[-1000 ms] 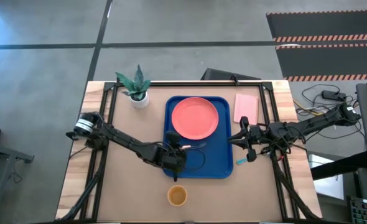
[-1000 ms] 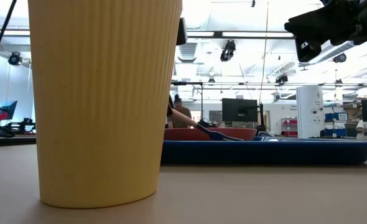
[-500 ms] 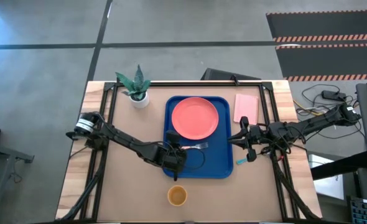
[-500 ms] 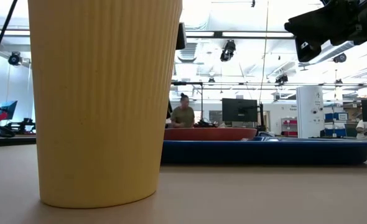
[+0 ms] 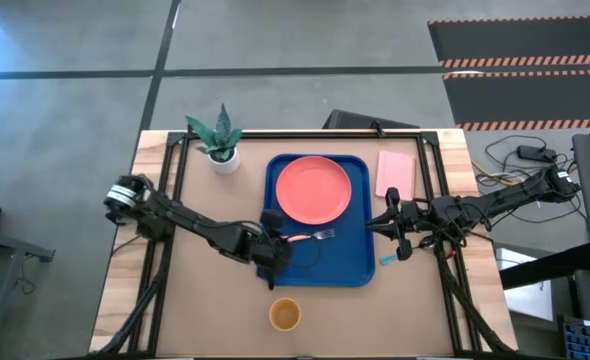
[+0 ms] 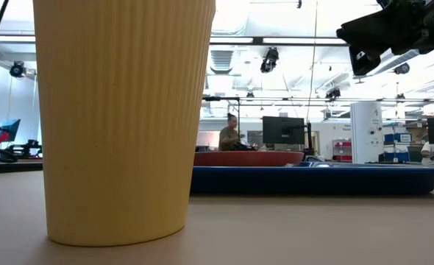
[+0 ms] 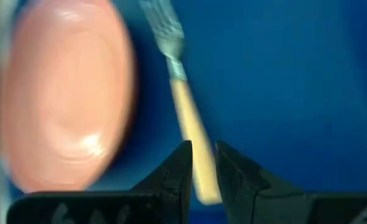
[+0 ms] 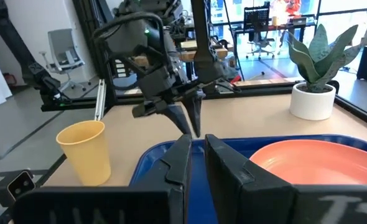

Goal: Pick and place plate/cup/fork/spoon on tray
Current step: Put the orange fork on the blue tray on the right of the orange plate

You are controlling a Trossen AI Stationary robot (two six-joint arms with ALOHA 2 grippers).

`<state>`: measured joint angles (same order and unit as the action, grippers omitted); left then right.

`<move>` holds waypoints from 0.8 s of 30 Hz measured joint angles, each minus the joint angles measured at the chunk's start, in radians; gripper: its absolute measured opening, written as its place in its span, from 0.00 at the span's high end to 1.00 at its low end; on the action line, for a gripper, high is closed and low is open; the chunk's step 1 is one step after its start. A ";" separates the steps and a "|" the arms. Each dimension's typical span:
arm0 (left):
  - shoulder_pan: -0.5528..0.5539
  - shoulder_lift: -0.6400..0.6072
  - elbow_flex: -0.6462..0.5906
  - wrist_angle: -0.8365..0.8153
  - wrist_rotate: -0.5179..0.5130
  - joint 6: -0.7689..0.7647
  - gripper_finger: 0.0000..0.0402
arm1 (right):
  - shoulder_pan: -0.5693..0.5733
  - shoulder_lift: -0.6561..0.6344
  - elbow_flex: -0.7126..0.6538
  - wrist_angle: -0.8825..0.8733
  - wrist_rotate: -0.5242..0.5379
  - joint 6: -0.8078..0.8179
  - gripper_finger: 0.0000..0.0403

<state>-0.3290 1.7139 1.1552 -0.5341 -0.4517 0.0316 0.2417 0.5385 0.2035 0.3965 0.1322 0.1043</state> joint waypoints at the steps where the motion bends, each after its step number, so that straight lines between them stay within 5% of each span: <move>1: 0.001 -0.014 -0.021 -0.004 0.032 0.001 0.87 | 0.000 0.000 0.000 0.001 0.000 0.000 0.91; 4: 0.002 -0.068 -0.108 0.039 0.051 -0.007 0.87 | 0.000 0.001 0.000 0.003 0.000 0.000 0.91; 12: 0.018 -0.177 -0.372 0.462 0.077 -0.061 0.98 | 0.000 0.001 0.000 0.004 0.013 -0.001 0.91; 24: 0.047 -0.122 -0.381 0.522 0.087 -0.157 1.00 | 0.000 0.019 0.000 0.002 0.080 0.015 0.91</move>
<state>-0.2820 1.5915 0.7742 -0.0116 -0.3647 -0.1249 0.2417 0.5574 0.2035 0.3981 0.2123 0.1196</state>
